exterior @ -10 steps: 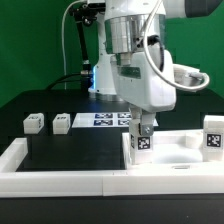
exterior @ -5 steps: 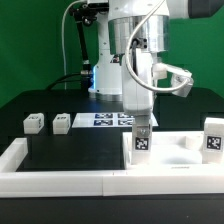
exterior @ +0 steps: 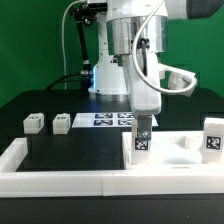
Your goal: Assemble square table
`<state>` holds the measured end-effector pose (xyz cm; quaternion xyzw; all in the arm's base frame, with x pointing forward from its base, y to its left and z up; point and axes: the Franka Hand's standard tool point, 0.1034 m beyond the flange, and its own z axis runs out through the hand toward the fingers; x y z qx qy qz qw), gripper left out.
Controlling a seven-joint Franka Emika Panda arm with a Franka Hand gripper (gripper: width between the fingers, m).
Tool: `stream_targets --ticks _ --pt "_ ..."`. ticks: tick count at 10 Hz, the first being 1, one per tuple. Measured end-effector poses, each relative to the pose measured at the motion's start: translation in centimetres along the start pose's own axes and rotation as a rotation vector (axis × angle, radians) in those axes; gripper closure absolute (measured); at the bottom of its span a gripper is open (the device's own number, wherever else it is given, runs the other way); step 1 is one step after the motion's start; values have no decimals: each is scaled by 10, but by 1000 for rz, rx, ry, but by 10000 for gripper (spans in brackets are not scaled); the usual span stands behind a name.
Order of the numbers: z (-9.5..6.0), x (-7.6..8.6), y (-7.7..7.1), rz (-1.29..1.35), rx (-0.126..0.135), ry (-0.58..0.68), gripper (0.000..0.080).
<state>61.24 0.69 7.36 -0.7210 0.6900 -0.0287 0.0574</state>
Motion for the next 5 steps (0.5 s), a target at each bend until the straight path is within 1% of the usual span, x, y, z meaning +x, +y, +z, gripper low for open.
stream_targets --ticks 1,5 --pt "0 0 0 -81 0 0 158" --pt "0 -1 0 -93 1 0 150"
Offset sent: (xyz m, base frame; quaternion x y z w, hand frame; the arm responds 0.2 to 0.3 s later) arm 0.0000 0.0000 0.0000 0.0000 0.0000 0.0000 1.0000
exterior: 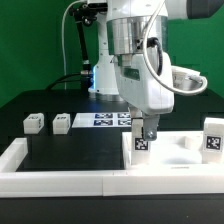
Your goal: Assemble square table
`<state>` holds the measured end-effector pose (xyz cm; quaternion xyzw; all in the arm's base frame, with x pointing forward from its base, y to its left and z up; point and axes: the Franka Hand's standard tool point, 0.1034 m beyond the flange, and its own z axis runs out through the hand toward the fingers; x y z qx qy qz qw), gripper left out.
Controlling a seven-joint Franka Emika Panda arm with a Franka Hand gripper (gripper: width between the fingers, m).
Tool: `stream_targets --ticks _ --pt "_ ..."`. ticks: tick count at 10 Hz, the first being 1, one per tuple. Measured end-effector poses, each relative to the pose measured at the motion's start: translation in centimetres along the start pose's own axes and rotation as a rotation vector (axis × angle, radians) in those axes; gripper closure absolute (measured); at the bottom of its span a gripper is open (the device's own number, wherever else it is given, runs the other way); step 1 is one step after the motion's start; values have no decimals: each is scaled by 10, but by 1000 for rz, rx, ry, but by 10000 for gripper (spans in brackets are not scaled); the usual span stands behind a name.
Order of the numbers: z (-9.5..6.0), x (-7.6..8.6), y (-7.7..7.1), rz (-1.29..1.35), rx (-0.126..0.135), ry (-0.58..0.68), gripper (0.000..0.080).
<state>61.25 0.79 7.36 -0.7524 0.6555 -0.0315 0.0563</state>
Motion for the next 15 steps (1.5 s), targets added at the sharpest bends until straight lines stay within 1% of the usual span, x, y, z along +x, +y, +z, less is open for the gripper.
stream_targets --ticks 3,4,5,6,7,9,15 --pt "0 0 0 -1 1 1 150" --pt "-2 -3 5 19 16 -1 150" --pt "-8 -9 16 49 34 -7 150" --pt "-16 -18 29 72 34 -28 150" --pt "-22 -21 36 82 37 -40 150" --pt "-30 -22 49 96 61 -47 150" --pt "-27 -22 50 95 56 -46 150"
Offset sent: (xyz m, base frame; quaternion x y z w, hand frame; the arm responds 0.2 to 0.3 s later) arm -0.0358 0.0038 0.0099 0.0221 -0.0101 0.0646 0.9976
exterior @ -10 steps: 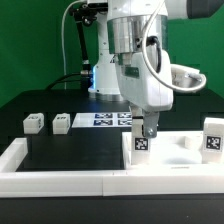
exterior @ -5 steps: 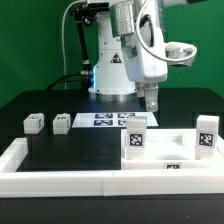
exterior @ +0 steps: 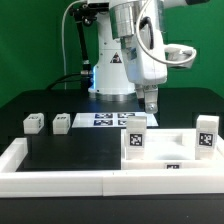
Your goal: Assemble square table
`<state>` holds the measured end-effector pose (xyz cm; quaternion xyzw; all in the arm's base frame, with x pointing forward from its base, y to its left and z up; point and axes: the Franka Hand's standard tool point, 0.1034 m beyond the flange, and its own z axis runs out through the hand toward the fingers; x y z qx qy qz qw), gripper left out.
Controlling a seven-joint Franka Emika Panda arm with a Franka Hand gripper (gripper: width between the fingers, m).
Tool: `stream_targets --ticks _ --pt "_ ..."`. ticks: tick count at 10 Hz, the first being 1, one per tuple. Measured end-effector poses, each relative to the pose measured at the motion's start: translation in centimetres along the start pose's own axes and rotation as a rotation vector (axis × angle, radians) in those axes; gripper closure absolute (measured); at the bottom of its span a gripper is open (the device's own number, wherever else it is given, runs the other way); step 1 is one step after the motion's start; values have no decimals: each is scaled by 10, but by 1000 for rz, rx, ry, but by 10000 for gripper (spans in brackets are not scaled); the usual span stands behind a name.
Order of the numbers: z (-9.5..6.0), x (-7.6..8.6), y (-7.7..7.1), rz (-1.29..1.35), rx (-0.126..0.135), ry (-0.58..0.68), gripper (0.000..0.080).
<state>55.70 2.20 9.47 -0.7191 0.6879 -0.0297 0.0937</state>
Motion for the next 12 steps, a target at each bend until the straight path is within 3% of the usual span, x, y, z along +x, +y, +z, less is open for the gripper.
stream_targets --ticks 2,4,8,9,12 --pt "2 0 8 23 -8 -6 150" --pt "11 -11 29 58 -29 -11 150" --pt "27 -29 52 51 -57 -5 150" --pt "33 -31 55 44 -62 4 150" --pt "32 -31 54 41 -59 3 150"
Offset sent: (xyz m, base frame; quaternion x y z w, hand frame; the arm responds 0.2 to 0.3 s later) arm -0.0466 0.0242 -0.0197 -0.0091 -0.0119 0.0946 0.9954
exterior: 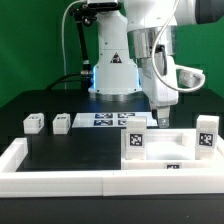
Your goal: Assemble square table
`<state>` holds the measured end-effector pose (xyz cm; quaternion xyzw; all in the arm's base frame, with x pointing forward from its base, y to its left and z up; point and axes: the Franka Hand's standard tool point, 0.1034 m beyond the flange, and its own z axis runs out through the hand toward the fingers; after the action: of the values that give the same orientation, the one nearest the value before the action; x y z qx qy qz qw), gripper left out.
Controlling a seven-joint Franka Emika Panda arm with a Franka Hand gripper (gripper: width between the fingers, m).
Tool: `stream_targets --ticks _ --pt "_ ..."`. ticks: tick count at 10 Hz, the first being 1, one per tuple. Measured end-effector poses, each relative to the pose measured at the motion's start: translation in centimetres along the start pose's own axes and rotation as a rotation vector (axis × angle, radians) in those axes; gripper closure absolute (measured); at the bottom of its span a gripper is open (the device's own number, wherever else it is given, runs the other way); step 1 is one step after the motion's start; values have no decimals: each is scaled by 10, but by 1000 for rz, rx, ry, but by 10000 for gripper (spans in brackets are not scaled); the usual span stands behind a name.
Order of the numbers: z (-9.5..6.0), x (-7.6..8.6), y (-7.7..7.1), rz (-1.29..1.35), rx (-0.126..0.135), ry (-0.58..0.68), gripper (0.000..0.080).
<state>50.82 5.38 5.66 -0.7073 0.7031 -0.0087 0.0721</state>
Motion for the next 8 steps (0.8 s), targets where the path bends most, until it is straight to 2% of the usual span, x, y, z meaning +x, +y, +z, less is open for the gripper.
stream_targets --ticks 2,3,4,8 --pt "1 2 0 -16 8 10 150" --pt "8 3 9 -6 5 25 150" --pt "13 -3 18 15 -13 27 150" --pt "28 -4 38 59 -40 29 150"
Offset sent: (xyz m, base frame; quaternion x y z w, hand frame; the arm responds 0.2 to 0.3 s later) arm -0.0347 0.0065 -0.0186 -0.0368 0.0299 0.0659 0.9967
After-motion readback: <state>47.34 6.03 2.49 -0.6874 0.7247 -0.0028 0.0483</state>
